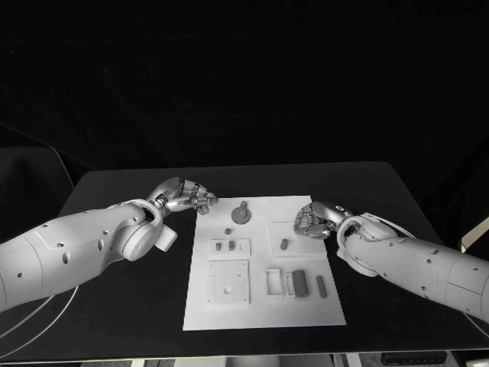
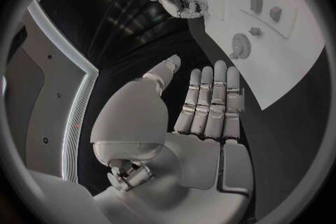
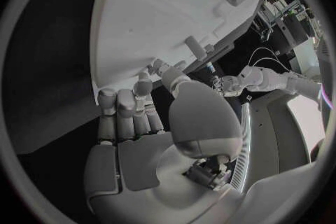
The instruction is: Assemble the parts on the task board
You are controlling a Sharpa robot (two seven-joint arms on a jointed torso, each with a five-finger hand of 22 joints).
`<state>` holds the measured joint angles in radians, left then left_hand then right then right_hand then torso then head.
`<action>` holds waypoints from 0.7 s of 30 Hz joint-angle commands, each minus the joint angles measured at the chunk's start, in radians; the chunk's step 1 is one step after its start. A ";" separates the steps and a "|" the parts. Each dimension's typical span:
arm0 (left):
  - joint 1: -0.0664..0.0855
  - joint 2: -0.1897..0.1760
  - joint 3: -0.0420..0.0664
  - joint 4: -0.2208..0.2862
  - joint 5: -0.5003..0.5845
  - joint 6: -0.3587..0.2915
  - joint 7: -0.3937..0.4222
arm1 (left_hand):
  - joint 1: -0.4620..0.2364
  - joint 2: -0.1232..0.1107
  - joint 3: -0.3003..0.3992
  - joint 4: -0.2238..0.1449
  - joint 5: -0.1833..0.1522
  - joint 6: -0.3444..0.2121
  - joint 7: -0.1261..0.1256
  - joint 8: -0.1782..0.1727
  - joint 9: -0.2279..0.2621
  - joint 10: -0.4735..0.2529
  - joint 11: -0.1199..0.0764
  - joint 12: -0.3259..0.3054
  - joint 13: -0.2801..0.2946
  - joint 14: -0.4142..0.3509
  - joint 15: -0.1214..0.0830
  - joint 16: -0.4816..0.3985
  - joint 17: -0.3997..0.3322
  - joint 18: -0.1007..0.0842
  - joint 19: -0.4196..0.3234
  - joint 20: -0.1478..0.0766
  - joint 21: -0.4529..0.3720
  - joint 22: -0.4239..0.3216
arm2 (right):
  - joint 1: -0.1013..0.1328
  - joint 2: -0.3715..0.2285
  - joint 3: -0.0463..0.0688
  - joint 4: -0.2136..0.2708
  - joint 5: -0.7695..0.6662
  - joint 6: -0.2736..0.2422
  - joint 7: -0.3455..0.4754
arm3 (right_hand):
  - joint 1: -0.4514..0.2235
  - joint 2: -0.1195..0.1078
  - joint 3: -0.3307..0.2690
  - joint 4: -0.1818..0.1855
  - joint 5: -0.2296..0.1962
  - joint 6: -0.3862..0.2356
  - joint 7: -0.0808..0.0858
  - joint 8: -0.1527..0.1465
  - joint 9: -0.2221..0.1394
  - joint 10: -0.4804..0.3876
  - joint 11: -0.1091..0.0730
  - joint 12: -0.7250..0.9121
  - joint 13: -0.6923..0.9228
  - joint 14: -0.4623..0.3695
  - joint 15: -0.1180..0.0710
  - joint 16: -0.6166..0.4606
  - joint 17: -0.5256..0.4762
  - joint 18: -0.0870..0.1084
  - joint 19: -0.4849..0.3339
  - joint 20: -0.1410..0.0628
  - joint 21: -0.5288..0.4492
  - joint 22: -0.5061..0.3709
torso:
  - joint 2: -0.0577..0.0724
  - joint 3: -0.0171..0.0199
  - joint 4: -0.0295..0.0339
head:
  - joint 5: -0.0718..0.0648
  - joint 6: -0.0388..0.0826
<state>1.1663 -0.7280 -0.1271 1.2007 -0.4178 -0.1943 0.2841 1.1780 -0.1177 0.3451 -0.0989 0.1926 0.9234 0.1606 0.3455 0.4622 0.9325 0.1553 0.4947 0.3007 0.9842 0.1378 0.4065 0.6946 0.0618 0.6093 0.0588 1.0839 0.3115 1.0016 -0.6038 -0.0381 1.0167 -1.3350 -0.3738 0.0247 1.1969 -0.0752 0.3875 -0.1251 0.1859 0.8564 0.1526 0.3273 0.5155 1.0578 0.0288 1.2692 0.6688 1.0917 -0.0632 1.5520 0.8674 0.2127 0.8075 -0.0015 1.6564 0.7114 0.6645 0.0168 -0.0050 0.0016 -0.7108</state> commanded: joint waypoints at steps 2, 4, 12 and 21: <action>0.001 0.000 0.001 0.003 0.007 0.012 0.004 | -0.008 0.004 -0.004 0.001 -0.001 -0.007 -0.002 -0.006 0.001 -0.006 -0.001 -0.006 -0.001 -0.007 -0.001 -0.005 -0.001 0.005 -0.005 -0.001 -0.004 0.001 | -0.007 0.004 -0.002 -0.001 -0.005 0.018 0.004 | 0.015 -0.003 0.013 0.003 0.003 0.012 0.008 0.005 0.002 0.010 0.001 0.004 -0.001 0.008 -0.002 0.003 0.001 0.037 0.010 0.001 0.129 -0.001 | 0.001 -0.0002 0.0000 | 0.000 -0.003; 0.001 -0.002 0.001 0.005 0.007 0.012 0.003 | -0.008 0.004 -0.004 0.001 -0.001 -0.007 -0.002 -0.006 0.001 -0.006 -0.001 -0.007 -0.001 -0.008 -0.001 -0.005 -0.001 0.005 -0.005 -0.001 -0.004 0.001 | -0.008 0.004 -0.002 -0.001 -0.005 0.018 0.003 | 0.015 -0.003 0.015 0.003 0.003 0.014 0.008 0.006 0.002 0.010 0.001 0.004 -0.001 0.009 -0.002 0.004 0.001 0.037 0.011 0.001 0.130 -0.001 | 0.001 -0.0002 0.0000 | 0.000 -0.004; 0.001 -0.002 0.001 0.005 0.007 0.013 0.001 | -0.008 0.004 -0.004 0.001 -0.001 -0.007 -0.002 -0.006 0.001 -0.006 -0.001 -0.007 -0.001 -0.008 -0.001 -0.006 -0.002 0.005 -0.005 -0.001 -0.004 0.001 | -0.008 0.008 -0.002 -0.009 -0.008 0.022 -0.002 | 0.017 -0.004 0.020 0.004 0.003 0.020 0.007 0.009 0.003 0.012 0.001 0.005 -0.002 0.010 -0.002 0.005 0.002 0.037 0.012 0.001 0.130 -0.001 | 0.001 -0.0004 -0.0006 | 0.000 -0.008; 0.001 -0.002 0.001 0.004 0.007 0.016 -0.001 | -0.008 0.005 -0.004 0.001 -0.001 -0.007 -0.002 -0.006 0.001 -0.006 -0.001 -0.008 -0.001 -0.008 -0.001 -0.006 -0.002 0.005 -0.006 -0.001 -0.004 0.001 | -0.009 0.010 -0.002 -0.008 -0.008 0.021 -0.002 | 0.018 -0.005 0.021 0.004 0.003 0.022 0.007 0.009 0.003 0.012 0.001 0.005 -0.002 0.010 -0.002 0.005 0.002 0.037 0.012 0.001 0.130 -0.001 | 0.001 -0.0001 -0.0009 | 0.000 -0.009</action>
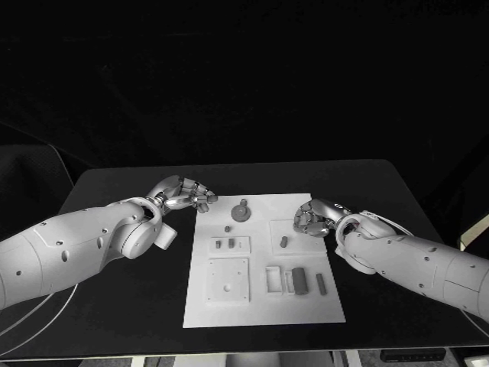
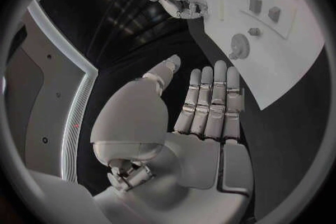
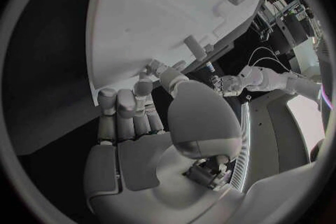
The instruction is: Assemble the parts on the task board
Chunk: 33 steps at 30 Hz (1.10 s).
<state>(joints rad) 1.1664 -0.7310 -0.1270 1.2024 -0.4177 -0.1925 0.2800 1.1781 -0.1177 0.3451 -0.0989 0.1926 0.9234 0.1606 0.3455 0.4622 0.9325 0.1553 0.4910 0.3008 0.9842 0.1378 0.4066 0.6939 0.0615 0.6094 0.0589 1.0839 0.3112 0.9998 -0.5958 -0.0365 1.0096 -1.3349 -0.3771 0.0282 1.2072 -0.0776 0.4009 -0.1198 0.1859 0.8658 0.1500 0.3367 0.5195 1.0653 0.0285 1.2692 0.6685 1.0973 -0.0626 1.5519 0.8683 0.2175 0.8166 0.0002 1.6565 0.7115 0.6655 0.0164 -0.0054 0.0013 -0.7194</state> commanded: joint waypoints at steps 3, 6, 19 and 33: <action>0.001 0.001 0.001 0.002 0.007 0.015 0.002 | -0.008 0.005 -0.004 0.001 -0.001 -0.007 -0.002 -0.006 0.001 -0.006 -0.001 -0.004 -0.001 -0.008 -0.001 -0.007 -0.001 0.005 -0.006 -0.001 -0.004 0.001 | -0.007 0.002 -0.004 -0.001 -0.008 0.024 -0.008 | 0.008 -0.003 0.008 -0.001 0.003 0.013 0.010 0.000 -0.001 0.005 0.001 0.005 -0.001 0.004 -0.002 0.005 0.001 0.032 0.003 0.000 0.130 -0.001 | 0.000 0.0003 -0.0003 | 0.000 0.000; 0.001 0.001 0.001 0.003 0.007 0.015 0.001 | -0.008 0.005 -0.004 0.002 -0.001 -0.007 -0.002 -0.006 0.001 -0.006 -0.001 -0.004 -0.001 -0.008 -0.001 -0.007 -0.001 0.005 -0.006 -0.001 -0.005 0.001 | -0.007 0.003 -0.004 -0.002 -0.009 0.023 -0.009 | 0.008 -0.003 0.008 -0.001 0.003 0.013 0.010 0.000 -0.001 0.005 0.001 0.005 -0.001 0.004 -0.002 0.005 0.001 0.032 0.003 0.000 0.130 -0.001 | 0.001 0.0004 -0.0003 | 0.000 -0.001; 0.001 0.001 0.001 0.002 0.007 0.018 0.001 | -0.009 0.005 -0.004 0.002 -0.001 -0.007 -0.002 -0.006 0.001 -0.006 -0.001 -0.005 -0.001 -0.008 -0.001 -0.008 -0.002 0.005 -0.007 -0.001 -0.005 0.001 | -0.007 0.009 -0.004 -0.003 -0.018 0.020 -0.019 | 0.009 -0.004 0.012 0.000 0.003 0.018 0.009 0.003 0.000 0.006 0.001 0.006 -0.002 0.006 -0.003 0.006 0.001 0.032 0.004 0.000 0.131 -0.001 | 0.001 0.0010 0.0000 | 0.001 -0.002; 0.001 0.001 0.001 0.002 0.007 0.019 -0.001 | -0.009 0.005 -0.004 0.002 -0.001 -0.007 -0.002 -0.006 0.001 -0.007 -0.001 -0.006 -0.001 -0.009 0.000 -0.010 -0.002 0.004 -0.008 -0.001 -0.006 0.001 | -0.008 0.008 -0.004 -0.002 -0.041 0.017 -0.034 | 0.013 0.003 0.034 0.005 0.003 0.053 0.006 0.017 0.005 0.017 -0.001 0.012 -0.003 0.014 -0.004 0.011 0.003 0.033 0.012 0.001 0.135 0.001 | 0.002 0.0011 -0.0006 | 0.001 -0.003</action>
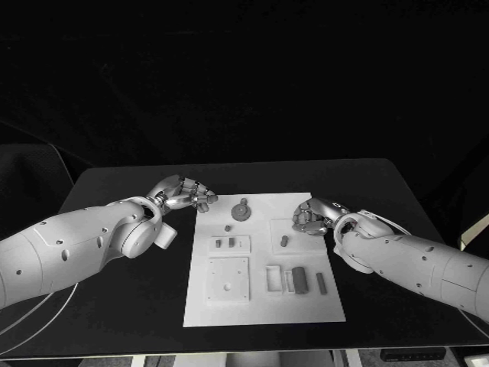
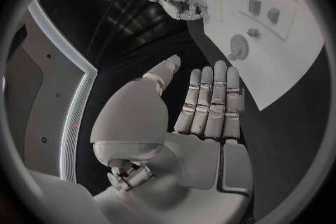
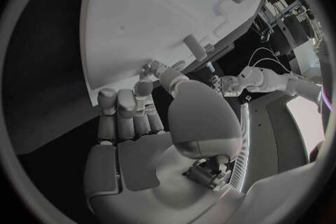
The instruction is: Assemble the parts on the task board
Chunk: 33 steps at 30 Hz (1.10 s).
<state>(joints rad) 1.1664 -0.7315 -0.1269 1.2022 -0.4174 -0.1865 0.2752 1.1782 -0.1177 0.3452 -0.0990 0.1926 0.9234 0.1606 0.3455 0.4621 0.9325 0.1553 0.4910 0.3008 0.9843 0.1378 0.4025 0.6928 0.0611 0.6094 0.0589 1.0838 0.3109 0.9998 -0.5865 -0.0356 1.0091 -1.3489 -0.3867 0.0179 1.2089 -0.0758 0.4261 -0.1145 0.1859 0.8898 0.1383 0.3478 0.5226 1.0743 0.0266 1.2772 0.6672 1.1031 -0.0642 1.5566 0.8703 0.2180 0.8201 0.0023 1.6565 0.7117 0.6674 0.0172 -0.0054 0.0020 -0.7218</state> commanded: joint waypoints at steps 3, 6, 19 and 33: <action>0.001 0.001 0.001 0.002 0.007 0.014 0.002 | -0.009 0.005 -0.004 0.002 -0.001 -0.007 -0.002 -0.006 0.002 -0.007 -0.001 -0.006 -0.001 -0.009 0.000 -0.006 -0.001 0.005 -0.008 -0.001 -0.006 0.002 | -0.008 -0.003 -0.005 -0.001 -0.028 0.028 -0.024 | 0.012 0.001 0.010 -0.001 0.003 0.030 0.017 0.006 0.002 0.009 0.000 0.004 -0.002 0.009 -0.002 0.007 0.001 0.032 0.009 -0.002 0.136 0.001 | 0.000 0.0003 -0.0005 | 0.000 -0.003; 0.001 0.001 0.001 0.001 0.007 0.014 0.002 | -0.009 0.005 -0.004 0.002 -0.001 -0.007 -0.002 -0.006 0.002 -0.007 -0.001 -0.006 0.000 -0.009 0.000 -0.006 -0.002 0.005 -0.008 -0.001 -0.006 0.002 | -0.008 -0.005 -0.005 0.000 -0.029 0.028 -0.025 | 0.012 0.000 0.010 -0.001 0.003 0.031 0.017 0.006 0.002 0.009 0.000 0.004 -0.002 0.009 -0.003 0.007 0.001 0.032 0.009 -0.002 0.136 0.001 | 0.000 0.0005 -0.0006 | 0.000 -0.003; 0.001 -0.001 0.000 0.000 0.004 0.020 -0.011 | -0.010 0.004 -0.006 0.002 -0.002 -0.006 -0.002 -0.005 0.002 -0.011 0.000 -0.013 -0.001 -0.014 0.001 -0.014 -0.005 0.003 -0.013 0.000 -0.009 0.002 | -0.008 -0.020 -0.005 0.004 -0.031 0.022 -0.029 | 0.001 -0.043 0.013 -0.003 0.001 0.004 0.022 -0.015 -0.009 0.003 0.002 0.000 -0.008 0.007 -0.002 0.005 0.000 0.031 0.010 0.000 0.134 0.002 | 0.001 0.0013 -0.0003 | -0.002 -0.006; 0.001 0.000 0.000 0.001 0.003 0.021 -0.009 | -0.010 0.003 -0.007 0.002 -0.002 -0.006 -0.003 -0.005 0.002 -0.013 0.000 -0.016 -0.001 -0.016 0.002 -0.018 -0.006 0.003 -0.015 0.000 -0.010 0.002 | -0.008 -0.017 -0.005 0.012 -0.030 0.025 -0.024 | 0.001 -0.044 0.014 -0.004 0.001 0.000 0.022 -0.018 -0.010 0.002 0.002 -0.001 -0.008 0.006 -0.002 0.005 0.000 0.031 0.010 0.000 0.133 0.001 | 0.002 0.0005 -0.0004 | -0.006 -0.006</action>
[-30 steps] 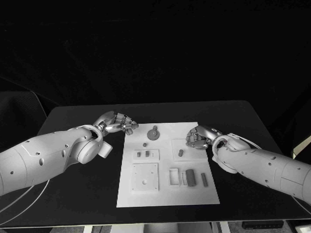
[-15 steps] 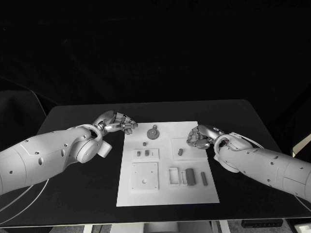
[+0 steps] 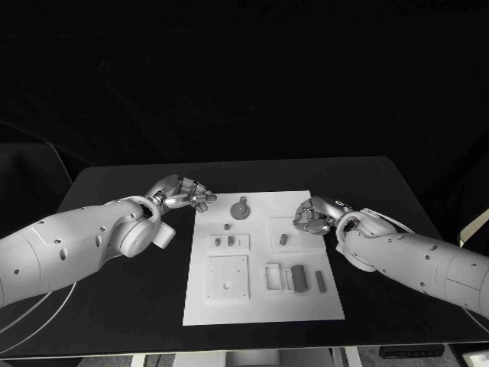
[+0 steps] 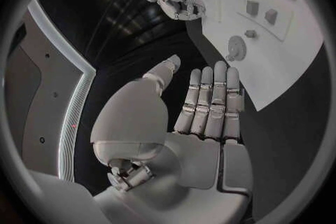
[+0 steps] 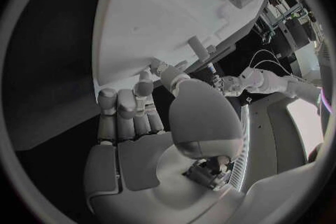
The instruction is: Assemble the parts on the task board
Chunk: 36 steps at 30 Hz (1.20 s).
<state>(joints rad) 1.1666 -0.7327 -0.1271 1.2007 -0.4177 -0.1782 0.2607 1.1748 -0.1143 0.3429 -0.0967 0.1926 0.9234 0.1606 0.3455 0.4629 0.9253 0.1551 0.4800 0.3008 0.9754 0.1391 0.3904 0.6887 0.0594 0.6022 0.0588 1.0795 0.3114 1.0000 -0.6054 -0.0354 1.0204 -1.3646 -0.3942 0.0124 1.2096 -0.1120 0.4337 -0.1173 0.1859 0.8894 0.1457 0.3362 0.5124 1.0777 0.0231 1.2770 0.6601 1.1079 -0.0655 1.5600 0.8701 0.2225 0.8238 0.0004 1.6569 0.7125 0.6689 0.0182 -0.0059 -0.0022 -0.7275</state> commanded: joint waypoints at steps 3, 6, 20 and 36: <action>0.001 0.001 0.001 0.002 0.003 0.013 0.006 | -0.007 0.000 -0.005 0.000 -0.002 -0.006 -0.003 -0.005 0.001 -0.006 0.000 -0.005 -0.001 -0.007 0.000 -0.006 -0.002 0.004 -0.008 0.000 -0.006 0.002 | -0.008 0.005 -0.005 0.001 -0.015 0.032 -0.018 | 0.000 -0.008 0.006 -0.001 0.001 0.000 0.015 -0.006 0.000 -0.001 0.005 -0.001 -0.001 0.001 0.000 0.001 0.000 0.027 0.006 0.002 0.133 0.001 | 0.001 -0.0009 0.0010 | -0.002 0.000; 0.001 0.001 0.001 0.002 0.002 0.013 0.005 | -0.007 0.000 -0.005 0.000 -0.002 -0.006 -0.003 -0.005 0.001 -0.006 0.000 -0.005 -0.001 -0.008 0.000 -0.006 -0.002 0.004 -0.009 0.000 -0.006 0.002 | -0.008 0.007 -0.005 0.001 -0.015 0.032 -0.017 | 0.000 -0.008 0.006 -0.001 0.001 0.000 0.015 -0.006 0.000 -0.001 0.005 -0.001 -0.001 0.001 0.000 0.001 0.000 0.027 0.006 0.002 0.133 0.001 | 0.001 -0.0011 0.0012 | -0.002 -0.001; 0.001 0.002 0.001 0.000 0.002 0.014 0.005 | -0.007 0.000 -0.005 0.000 -0.002 -0.006 -0.003 -0.005 0.001 -0.007 0.001 -0.007 -0.001 -0.008 0.001 -0.008 -0.003 0.004 -0.009 0.000 -0.006 0.002 | -0.008 0.010 -0.005 -0.001 -0.015 0.035 -0.017 | 0.000 -0.007 0.007 0.000 0.001 0.000 0.015 -0.007 0.000 -0.001 0.006 -0.001 -0.001 0.001 0.000 0.001 0.000 0.027 0.006 0.002 0.133 0.001 | 0.001 -0.0013 0.0003 | -0.002 -0.003; 0.001 0.001 0.001 0.001 0.002 0.013 0.005 | -0.007 0.000 -0.005 0.000 -0.002 -0.006 -0.003 -0.005 0.001 -0.008 0.001 -0.008 -0.001 -0.009 0.001 -0.009 -0.003 0.004 -0.010 0.000 -0.007 0.002 | -0.008 0.010 -0.005 -0.001 -0.032 0.027 -0.023 | 0.016 0.053 0.066 -0.004 0.003 0.122 -0.003 0.046 0.022 0.016 0.002 0.008 -0.008 0.011 -0.003 0.007 0.003 0.030 0.016 0.002 0.140 0.009 | 0.001 -0.0005 0.0003 | -0.004 -0.006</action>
<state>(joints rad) 1.1666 -0.7332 -0.1270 1.1998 -0.4179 -0.1759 0.2596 1.1749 -0.1144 0.3429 -0.0967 0.1926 0.9234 0.1606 0.3455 0.4635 0.9253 0.1551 0.4761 0.3008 0.9754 0.1391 0.3865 0.6871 0.0591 0.5987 0.0624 1.0795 0.3121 1.0004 -0.5955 -0.0351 1.0213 -1.3729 -0.3958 0.0085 1.2240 -0.0703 0.4957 -0.1217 0.1857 0.9472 0.0943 0.3745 0.5285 1.0886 0.0267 1.2818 0.6535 1.1150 -0.0660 1.5607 0.8723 0.2293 0.8315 0.0005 1.6570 0.7203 0.6703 0.0177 -0.0055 -0.0055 -0.7332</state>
